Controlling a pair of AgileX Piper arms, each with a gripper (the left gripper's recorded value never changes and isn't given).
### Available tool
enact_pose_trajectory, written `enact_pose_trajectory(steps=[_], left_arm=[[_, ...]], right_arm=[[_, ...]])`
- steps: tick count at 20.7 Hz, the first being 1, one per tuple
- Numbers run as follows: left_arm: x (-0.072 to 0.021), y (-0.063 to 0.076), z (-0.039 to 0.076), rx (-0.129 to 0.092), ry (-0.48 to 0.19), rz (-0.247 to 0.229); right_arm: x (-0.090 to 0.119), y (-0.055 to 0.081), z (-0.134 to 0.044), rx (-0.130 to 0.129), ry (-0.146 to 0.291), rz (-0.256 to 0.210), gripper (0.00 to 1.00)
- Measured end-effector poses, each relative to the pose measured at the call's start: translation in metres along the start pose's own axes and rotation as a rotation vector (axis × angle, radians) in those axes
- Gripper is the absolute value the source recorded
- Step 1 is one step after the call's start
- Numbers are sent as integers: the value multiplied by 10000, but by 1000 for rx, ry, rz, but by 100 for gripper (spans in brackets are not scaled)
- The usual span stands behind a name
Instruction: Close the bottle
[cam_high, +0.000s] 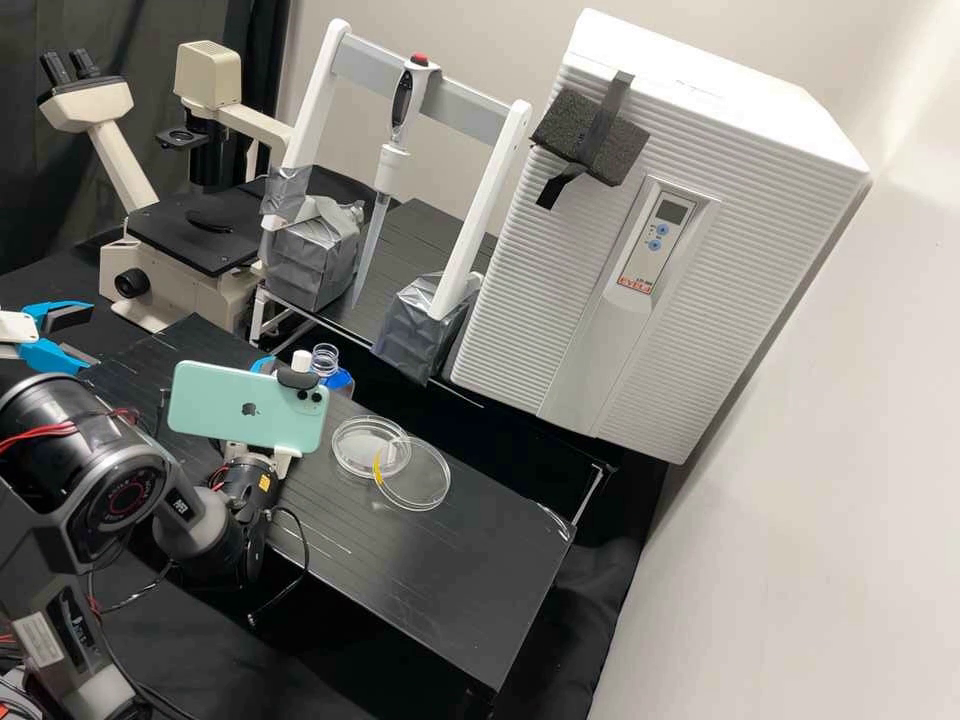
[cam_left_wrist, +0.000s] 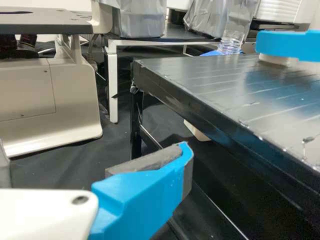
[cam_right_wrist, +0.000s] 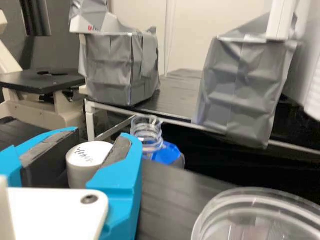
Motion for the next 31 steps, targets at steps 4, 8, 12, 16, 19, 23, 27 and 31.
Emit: enact_pose_trajectory(steps=[4, 8, 12, 16, 19, 23, 27, 31], left_arm=[[0, 0, 0, 0, 0, 0], [0, 0, 0, 0, 0, 0], [-2, 1, -5, 0, 2, 1], [-3, 3, -9, -1, 4, 1], [-3, 3, -9, -1, 4, 1], [-3, 3, -9, -1, 4, 1], [-3, 3, -9, -1, 4, 1], [-3, 3, -9, -1, 4, 1]], right_arm=[[76, 129, -59, -33, 34, 38, 0], [186, 240, -173, -47, 83, 85, 0], [333, 263, -259, -57, 119, 106, 0], [526, 228, -175, -48, 96, 93, 0], [635, 228, -77, -58, 66, 91, 0], [706, 216, 1, -53, 39, 82, 0], [725, 191, 63, -37, 14, 83, 0], [756, 201, 83, -67, 8, 88, 0]])
